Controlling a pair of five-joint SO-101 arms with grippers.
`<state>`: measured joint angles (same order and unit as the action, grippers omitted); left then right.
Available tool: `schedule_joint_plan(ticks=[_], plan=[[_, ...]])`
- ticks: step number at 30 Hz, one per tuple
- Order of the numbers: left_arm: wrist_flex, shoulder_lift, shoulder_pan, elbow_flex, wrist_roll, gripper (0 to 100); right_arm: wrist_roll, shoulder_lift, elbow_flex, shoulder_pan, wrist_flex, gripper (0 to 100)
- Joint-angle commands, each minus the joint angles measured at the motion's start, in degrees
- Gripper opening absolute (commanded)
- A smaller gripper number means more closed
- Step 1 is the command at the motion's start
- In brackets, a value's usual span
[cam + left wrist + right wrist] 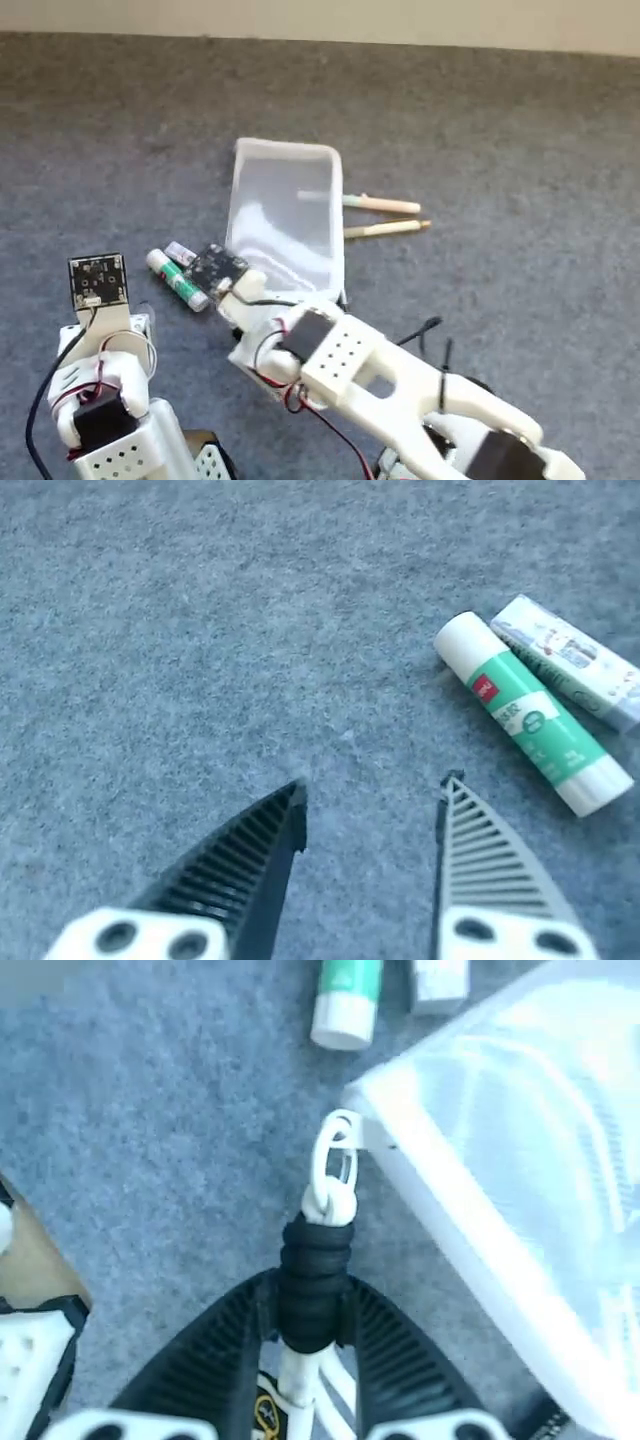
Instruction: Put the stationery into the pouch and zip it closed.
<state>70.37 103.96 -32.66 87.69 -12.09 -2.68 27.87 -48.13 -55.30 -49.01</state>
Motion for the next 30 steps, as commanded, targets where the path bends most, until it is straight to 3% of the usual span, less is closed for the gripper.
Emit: schedule_joint_plan(ticks=[1,10,30], plan=[[-0.88,-0.48,2.95,-1.01,0.97,21,-3.16,6.73,-0.92,2.42,-0.31,0.6],[2.9,-0.92,10.51,-6.11,5.54,31,-4.92,16.31,-2.95,5.49,-1.98,0.5],[3.16,-0.57,29.58,-14.81,11.69,31,-6.15,22.64,-3.12,8.57,-3.21,0.5]])
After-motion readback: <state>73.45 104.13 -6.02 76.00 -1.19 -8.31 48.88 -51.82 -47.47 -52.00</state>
